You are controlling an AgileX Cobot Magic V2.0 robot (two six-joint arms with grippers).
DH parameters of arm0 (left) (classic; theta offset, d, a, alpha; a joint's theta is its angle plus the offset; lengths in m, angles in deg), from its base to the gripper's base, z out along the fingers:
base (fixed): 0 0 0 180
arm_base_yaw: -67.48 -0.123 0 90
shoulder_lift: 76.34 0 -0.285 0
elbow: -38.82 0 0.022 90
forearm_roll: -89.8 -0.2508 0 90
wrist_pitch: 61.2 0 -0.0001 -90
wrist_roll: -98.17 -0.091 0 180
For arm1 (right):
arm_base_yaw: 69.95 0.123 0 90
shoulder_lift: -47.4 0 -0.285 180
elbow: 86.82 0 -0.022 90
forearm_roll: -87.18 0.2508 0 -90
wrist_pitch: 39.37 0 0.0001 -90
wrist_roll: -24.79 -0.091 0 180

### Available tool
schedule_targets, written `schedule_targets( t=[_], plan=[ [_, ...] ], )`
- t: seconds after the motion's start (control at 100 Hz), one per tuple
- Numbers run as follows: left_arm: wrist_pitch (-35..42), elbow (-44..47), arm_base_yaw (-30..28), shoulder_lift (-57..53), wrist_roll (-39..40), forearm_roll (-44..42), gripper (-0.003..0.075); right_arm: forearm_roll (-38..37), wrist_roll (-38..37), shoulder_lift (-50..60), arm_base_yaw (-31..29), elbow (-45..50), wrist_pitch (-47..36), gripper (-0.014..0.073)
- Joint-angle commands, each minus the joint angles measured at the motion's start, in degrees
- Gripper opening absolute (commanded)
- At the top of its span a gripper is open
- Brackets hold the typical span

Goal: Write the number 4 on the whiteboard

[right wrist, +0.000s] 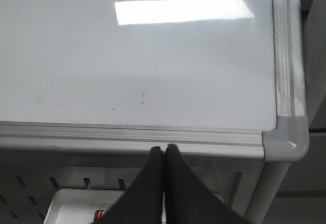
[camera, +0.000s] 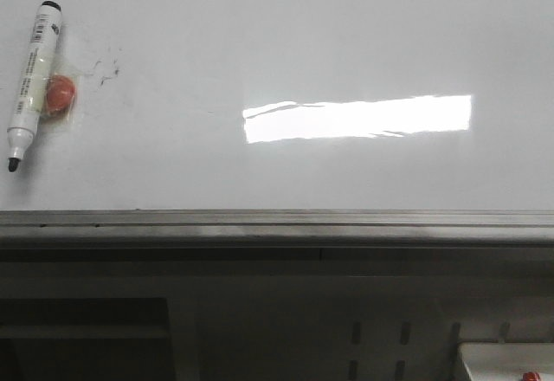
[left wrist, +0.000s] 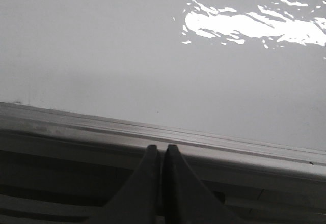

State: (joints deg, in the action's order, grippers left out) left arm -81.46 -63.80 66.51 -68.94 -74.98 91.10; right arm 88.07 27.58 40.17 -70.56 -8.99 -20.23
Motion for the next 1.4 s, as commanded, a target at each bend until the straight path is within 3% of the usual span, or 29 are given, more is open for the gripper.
schedule_targets(
  t=[0.0, 0.95, 1.21, 1.39],
  plan=[
    [1.8, 2.0, -0.1, -1.4, 0.5, -0.4, -0.002, -0.2, 0.1, 0.9, -0.3, 1.4, -0.8, -0.0064],
    [1.8, 2.0, -0.1, -1.4, 0.5, -0.4, -0.002, -0.2, 0.1, 0.9, -0.3, 1.4, -1.3, -0.0064],
    [1.9, 2.0, -0.1, -1.4, 0.5, -0.4, -0.002, -0.5, 0.1, 0.9, -0.3, 1.4, -6.4, -0.0064],
    [7.3, 2.0, -0.1, -1.4, 0.5, -1.3, -0.002, -3.1, 0.1, 0.8, -0.3, 1.4, -6.9, -0.0064]
  ],
)
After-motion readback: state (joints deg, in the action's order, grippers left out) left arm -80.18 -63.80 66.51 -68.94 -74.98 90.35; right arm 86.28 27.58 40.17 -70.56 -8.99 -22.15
